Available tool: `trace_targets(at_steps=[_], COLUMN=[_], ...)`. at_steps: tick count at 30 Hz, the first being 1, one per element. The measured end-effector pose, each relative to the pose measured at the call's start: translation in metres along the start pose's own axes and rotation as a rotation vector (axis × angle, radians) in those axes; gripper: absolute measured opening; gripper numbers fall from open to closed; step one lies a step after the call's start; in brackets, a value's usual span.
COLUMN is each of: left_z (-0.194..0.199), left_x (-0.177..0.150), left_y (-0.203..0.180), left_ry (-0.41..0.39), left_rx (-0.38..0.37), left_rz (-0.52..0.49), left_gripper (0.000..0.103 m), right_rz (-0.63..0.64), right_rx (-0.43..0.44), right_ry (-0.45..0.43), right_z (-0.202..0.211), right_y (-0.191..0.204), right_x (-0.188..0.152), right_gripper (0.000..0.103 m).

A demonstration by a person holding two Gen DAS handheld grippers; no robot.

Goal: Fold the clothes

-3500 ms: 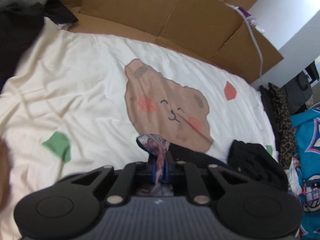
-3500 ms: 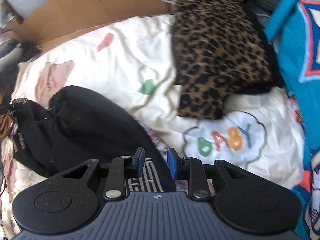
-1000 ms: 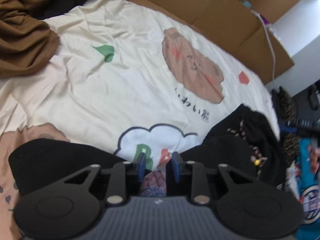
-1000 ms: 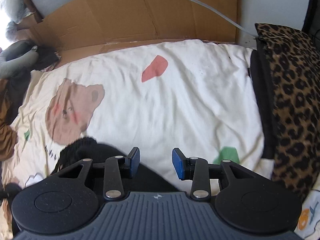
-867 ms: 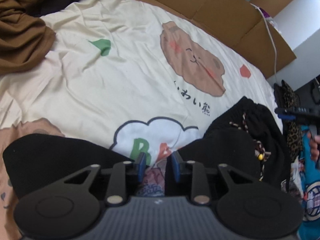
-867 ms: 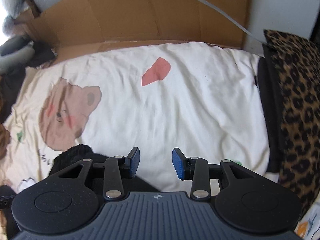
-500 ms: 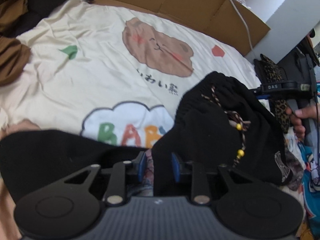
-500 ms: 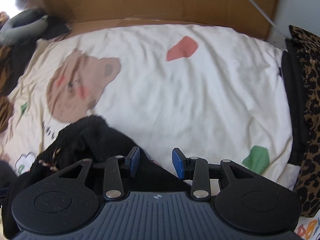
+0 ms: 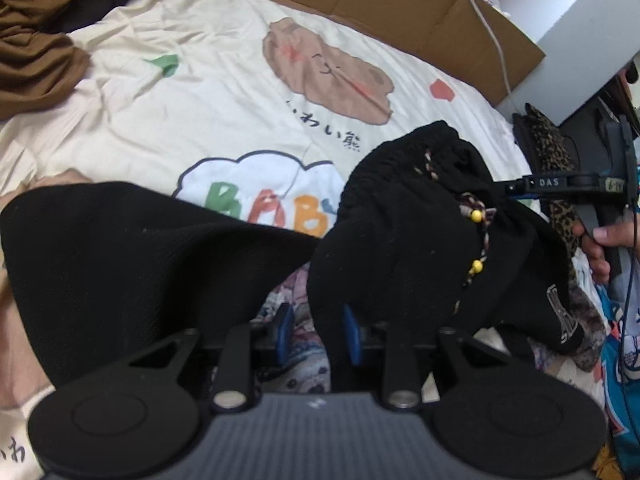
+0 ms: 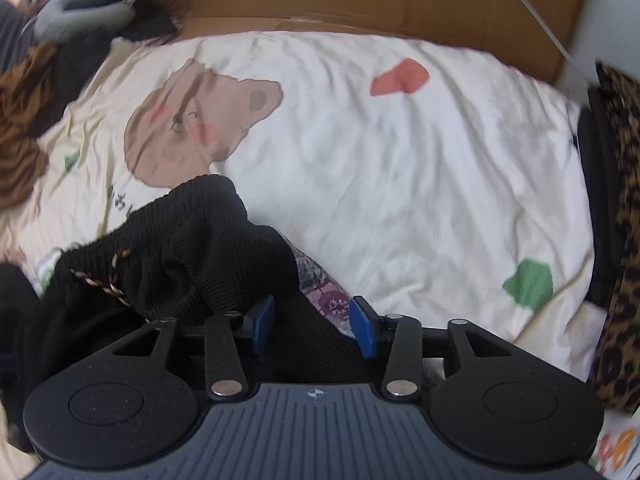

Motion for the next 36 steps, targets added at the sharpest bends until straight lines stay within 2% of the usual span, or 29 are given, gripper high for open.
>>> trace_targets(at_steps=[7, 10, 14, 16, 17, 18, 19, 20, 21, 22, 23, 27, 28, 32, 36], left_z=[0.008, 0.015, 0.019, 0.015, 0.013, 0.011, 0.009, 0.006, 0.004, 0.002, 0.002, 0.015, 0.02, 0.041, 0.062], left_x=[-0.003, -0.002, -0.003, -0.006, -0.007, -0.007, -0.008, -0.009, -0.01, -0.011, -0.011, -0.006, -0.004, 0.006, 0.022], left_y=[0.004, 0.005, 0.007, 0.012, 0.016, 0.021, 0.027, 0.029, 0.032, 0.032, 0.031, 0.02, 0.017, 0.005, -0.004], left_ry=[-0.044, -0.075, -0.097, -0.08, -0.075, -0.07, -0.059, -0.055, -0.05, -0.047, -0.038, -0.015, -0.016, -0.033, -0.061], left_rx=[0.055, 0.09, 0.111, 0.109, 0.127, 0.145, 0.175, 0.151, 0.127, 0.083, 0.064, 0.093, 0.087, 0.069, 0.075], left_rz=[0.013, 0.0, -0.003, 0.004, 0.012, 0.021, 0.037, 0.061, 0.085, 0.102, 0.104, 0.014, 0.004, -0.038, -0.066], left_gripper=[0.031, 0.036, 0.04, 0.042, 0.054, 0.075, 0.082, 0.081, 0.068, 0.06, 0.053, 0.023, 0.018, 0.012, 0.011], right_rz=[0.06, 0.088, 0.162, 0.191, 0.193, 0.194, 0.196, 0.203, 0.213, 0.227, 0.237, 0.227, 0.216, 0.164, 0.12], right_rx=[0.025, 0.054, 0.069, 0.075, 0.077, 0.082, 0.092, 0.102, 0.107, 0.101, 0.097, 0.084, 0.08, 0.052, 0.048], right_ry=[-0.008, -0.006, 0.025, 0.044, 0.037, 0.031, 0.028, 0.025, 0.02, 0.015, 0.011, -0.029, -0.04, -0.09, -0.129], right_z=[-0.016, -0.024, -0.034, -0.039, -0.038, -0.037, -0.035, -0.032, -0.029, -0.027, -0.023, -0.005, 0.001, 0.024, 0.047], right_y=[0.007, 0.018, 0.036, 0.043, 0.043, 0.043, 0.044, 0.044, 0.044, 0.045, 0.044, 0.036, 0.033, 0.017, 0.006], right_x=[0.024, 0.033, 0.024, 0.016, 0.014, 0.012, 0.011, 0.01, 0.009, 0.008, 0.006, 0.007, 0.009, 0.02, 0.033], right_gripper=[0.052, 0.052, 0.052, 0.052, 0.052, 0.047, 0.033, 0.025, 0.01, 0.0, 0.0, 0.0, 0.0, 0.0, 0.0])
Point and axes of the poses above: each gripper's, at about its wrist camera, not at the fingertips, and z roughly against the way its jaws point, y to its left, x to its top, the point moved 10 cm from there along -z, roughly the way its jaws point, and after that the axes turned 7 degrees about -x, right-handed, at the moved point
